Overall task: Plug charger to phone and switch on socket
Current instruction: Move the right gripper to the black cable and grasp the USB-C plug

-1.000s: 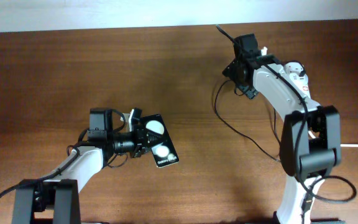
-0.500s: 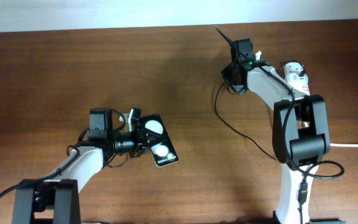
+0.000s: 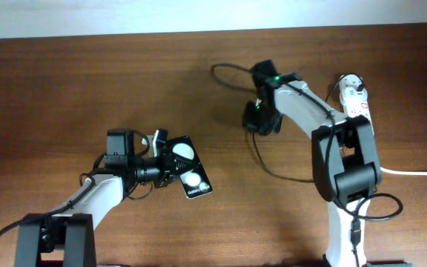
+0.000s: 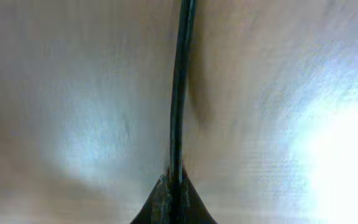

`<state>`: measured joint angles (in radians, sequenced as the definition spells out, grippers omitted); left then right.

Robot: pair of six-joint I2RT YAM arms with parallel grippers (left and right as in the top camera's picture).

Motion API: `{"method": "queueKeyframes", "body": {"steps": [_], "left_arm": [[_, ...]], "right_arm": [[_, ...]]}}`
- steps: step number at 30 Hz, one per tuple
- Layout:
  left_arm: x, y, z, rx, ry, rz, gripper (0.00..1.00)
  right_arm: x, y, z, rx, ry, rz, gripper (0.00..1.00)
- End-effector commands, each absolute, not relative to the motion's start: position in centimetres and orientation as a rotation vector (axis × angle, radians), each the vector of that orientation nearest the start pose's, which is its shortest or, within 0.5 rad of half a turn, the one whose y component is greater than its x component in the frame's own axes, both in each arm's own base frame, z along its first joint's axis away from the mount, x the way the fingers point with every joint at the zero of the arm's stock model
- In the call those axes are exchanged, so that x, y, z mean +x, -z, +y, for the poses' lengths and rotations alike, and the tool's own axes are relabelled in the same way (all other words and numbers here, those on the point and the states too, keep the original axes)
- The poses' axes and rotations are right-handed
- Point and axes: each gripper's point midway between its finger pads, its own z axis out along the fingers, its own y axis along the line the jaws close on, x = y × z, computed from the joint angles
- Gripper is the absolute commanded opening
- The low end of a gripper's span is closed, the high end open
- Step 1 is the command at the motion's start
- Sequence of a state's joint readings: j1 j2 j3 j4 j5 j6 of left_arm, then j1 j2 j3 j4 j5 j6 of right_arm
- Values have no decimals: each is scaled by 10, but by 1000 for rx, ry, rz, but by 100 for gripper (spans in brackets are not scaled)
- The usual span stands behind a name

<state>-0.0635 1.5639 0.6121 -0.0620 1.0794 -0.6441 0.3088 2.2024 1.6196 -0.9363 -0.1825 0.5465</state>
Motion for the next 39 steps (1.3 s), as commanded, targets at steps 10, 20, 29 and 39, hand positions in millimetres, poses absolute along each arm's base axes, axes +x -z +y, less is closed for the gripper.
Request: {"method": "queueKeyframes", "body": {"steps": [10, 20, 29, 39], "left_arm": [[281, -85, -171, -287, 1682, 2516, 0], [280, -85, -171, -293, 1684, 2521, 0], [280, -85, -171, -294, 1684, 2521, 0], [280, -85, -171, -293, 1689, 2521, 0]], "right_arm": [[379, 18, 136, 158, 210, 3113, 84], [406, 17, 128, 467, 157, 2985, 64], [394, 27, 123, 467, 190, 3013, 44], [395, 30, 114, 464, 263, 2996, 32]]}}
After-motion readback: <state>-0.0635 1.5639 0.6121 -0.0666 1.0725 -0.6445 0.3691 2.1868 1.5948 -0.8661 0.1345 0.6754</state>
